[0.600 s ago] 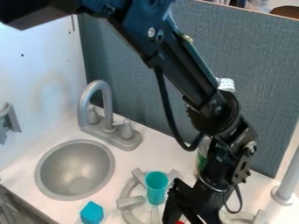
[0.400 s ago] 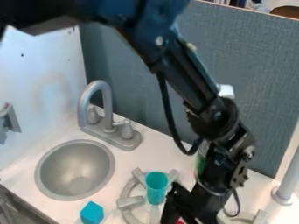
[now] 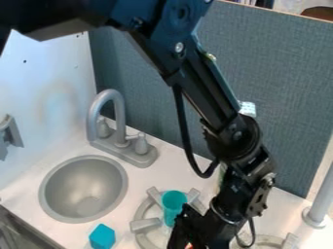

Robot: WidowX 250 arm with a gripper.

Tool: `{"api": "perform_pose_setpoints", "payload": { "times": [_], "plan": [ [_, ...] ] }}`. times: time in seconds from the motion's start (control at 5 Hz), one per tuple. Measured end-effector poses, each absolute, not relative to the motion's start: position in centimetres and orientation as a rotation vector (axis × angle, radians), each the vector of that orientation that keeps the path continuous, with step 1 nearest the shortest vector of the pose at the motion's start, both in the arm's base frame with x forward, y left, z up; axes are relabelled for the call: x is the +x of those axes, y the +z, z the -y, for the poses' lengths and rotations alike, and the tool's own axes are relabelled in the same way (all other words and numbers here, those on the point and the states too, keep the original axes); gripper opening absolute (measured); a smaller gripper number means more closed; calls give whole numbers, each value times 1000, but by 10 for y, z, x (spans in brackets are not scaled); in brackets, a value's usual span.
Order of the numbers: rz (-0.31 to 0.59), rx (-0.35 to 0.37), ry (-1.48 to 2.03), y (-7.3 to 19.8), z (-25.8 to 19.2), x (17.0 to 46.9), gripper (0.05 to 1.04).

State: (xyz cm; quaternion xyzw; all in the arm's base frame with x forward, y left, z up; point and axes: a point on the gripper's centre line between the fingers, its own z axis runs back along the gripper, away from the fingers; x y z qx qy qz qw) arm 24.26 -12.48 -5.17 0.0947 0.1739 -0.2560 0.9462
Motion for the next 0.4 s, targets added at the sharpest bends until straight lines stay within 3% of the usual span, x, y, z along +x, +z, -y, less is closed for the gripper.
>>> {"api": "perform_pose_setpoints", "payload": {
  "times": [0.4],
  "plan": [
    [-389,180,-500,-63,118,249,1000]
  ]
}}
